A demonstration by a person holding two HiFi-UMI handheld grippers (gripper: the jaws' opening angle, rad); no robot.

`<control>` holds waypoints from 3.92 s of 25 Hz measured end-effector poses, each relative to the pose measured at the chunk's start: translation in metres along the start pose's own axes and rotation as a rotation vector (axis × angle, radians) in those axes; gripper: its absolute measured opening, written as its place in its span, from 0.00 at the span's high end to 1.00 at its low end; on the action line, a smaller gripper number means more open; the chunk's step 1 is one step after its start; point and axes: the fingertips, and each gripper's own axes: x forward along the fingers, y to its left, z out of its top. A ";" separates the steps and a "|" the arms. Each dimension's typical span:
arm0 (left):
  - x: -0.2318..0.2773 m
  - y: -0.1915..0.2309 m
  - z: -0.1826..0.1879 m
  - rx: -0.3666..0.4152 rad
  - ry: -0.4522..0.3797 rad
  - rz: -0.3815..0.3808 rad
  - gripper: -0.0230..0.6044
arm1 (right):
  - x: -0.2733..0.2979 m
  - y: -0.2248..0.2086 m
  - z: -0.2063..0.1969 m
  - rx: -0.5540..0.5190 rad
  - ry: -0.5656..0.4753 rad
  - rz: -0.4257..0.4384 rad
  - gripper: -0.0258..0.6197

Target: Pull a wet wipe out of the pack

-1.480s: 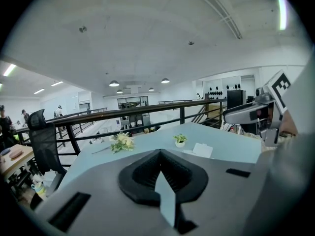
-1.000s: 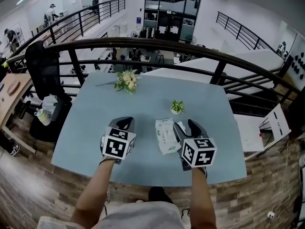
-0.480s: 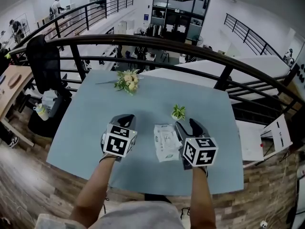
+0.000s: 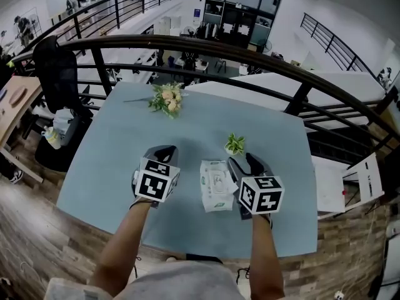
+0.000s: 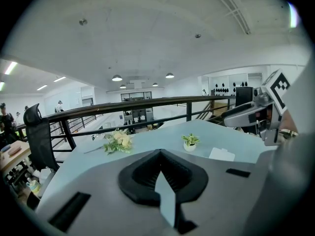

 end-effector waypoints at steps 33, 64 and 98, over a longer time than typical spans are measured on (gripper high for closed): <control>0.017 -0.030 -0.056 -0.018 0.085 -0.078 0.97 | 0.031 0.017 -0.099 0.031 0.256 0.084 0.59; 0.018 -0.026 -0.085 -0.033 0.130 -0.055 0.97 | 0.048 0.035 -0.146 0.065 0.354 0.157 0.67; 0.012 -0.021 -0.087 -0.034 0.139 -0.057 0.97 | 0.047 0.030 -0.147 0.078 0.373 0.099 0.94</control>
